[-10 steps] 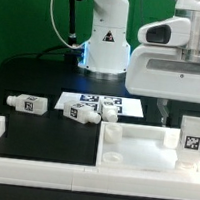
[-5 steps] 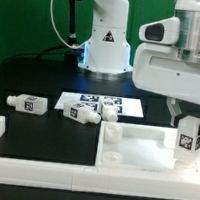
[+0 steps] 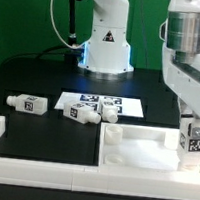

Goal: Assemble one leg

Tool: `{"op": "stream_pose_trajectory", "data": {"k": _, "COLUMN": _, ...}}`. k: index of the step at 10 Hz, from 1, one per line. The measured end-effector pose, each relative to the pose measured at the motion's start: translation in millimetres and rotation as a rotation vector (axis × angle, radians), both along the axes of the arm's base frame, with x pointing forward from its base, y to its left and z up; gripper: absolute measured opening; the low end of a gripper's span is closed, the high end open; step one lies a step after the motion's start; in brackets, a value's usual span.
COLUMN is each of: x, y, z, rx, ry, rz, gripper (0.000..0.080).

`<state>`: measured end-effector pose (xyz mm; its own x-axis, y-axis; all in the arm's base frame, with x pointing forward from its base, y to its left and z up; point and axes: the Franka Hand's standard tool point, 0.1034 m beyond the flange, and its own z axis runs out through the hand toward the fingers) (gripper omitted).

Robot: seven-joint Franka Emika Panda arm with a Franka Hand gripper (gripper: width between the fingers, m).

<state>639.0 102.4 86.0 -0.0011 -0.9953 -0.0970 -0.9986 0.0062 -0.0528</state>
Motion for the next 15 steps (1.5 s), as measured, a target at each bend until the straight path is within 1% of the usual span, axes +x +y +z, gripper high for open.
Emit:
{"op": "stream_pose_trajectory", "data": {"k": 1, "x": 0.1, "y": 0.4, "z": 0.0, "rx": -0.003, "ry": -0.001, "rz": 0.016, "gripper": 0.0285}}
{"op": "stream_pose_trajectory", "data": {"k": 2, "x": 0.2, "y": 0.0, "z": -0.3, "rx": -0.004, "ry": -0.003, "rz": 0.034, "gripper": 0.0339}}
{"op": "stream_pose_trajectory", "data": {"k": 3, "x": -0.1, "y": 0.6, "z": -0.8, "rx": -0.005, "ry": -0.003, "rz": 0.036, "gripper": 0.0521}}
{"op": "stream_pose_trajectory", "data": {"k": 4, "x": 0.2, "y": 2.5, "z": -2.3, "rx": -0.044, "ry": -0.023, "rz": 0.256, "gripper": 0.0521}}
{"op": "stream_pose_trajectory", "data": {"k": 5, "x": -0.8, "y": 8.8, "z": -6.4, "rx": -0.073, "ry": -0.038, "rz": 0.493, "gripper": 0.0622}}
{"op": "stream_pose_trajectory", "data": {"k": 6, "x": -7.0, "y": 16.5, "z": -10.8, "rx": -0.087, "ry": 0.002, "rz": 0.670, "gripper": 0.0641}}
{"op": "stream_pose_trajectory", "data": {"k": 7, "x": -3.4, "y": 16.3, "z": -10.9, "rx": -0.097, "ry": -0.028, "rz": 0.672, "gripper": 0.0641}}
{"op": "stream_pose_trajectory", "data": {"k": 10, "x": -3.1, "y": 11.6, "z": -11.5, "rx": -0.120, "ry": -0.039, "rz": 0.913, "gripper": 0.0648}}
{"op": "stream_pose_trajectory", "data": {"k": 11, "x": 1.1, "y": 8.6, "z": -9.6, "rx": -0.152, "ry": -0.063, "rz": 1.190, "gripper": 0.0648}}
{"op": "stream_pose_trajectory", "data": {"k": 12, "x": 2.6, "y": 7.9, "z": -8.6, "rx": -0.155, "ry": -0.072, "rz": 1.290, "gripper": 0.0648}}
{"op": "stream_pose_trajectory", "data": {"k": 14, "x": 2.1, "y": 7.6, "z": -9.5, "rx": -0.153, "ry": -0.067, "rz": 1.221, "gripper": 0.0648}}
{"op": "stream_pose_trajectory", "data": {"k": 15, "x": 2.2, "y": 7.3, "z": -9.5, "rx": -0.153, "ry": -0.067, "rz": 1.221, "gripper": 0.0516}}
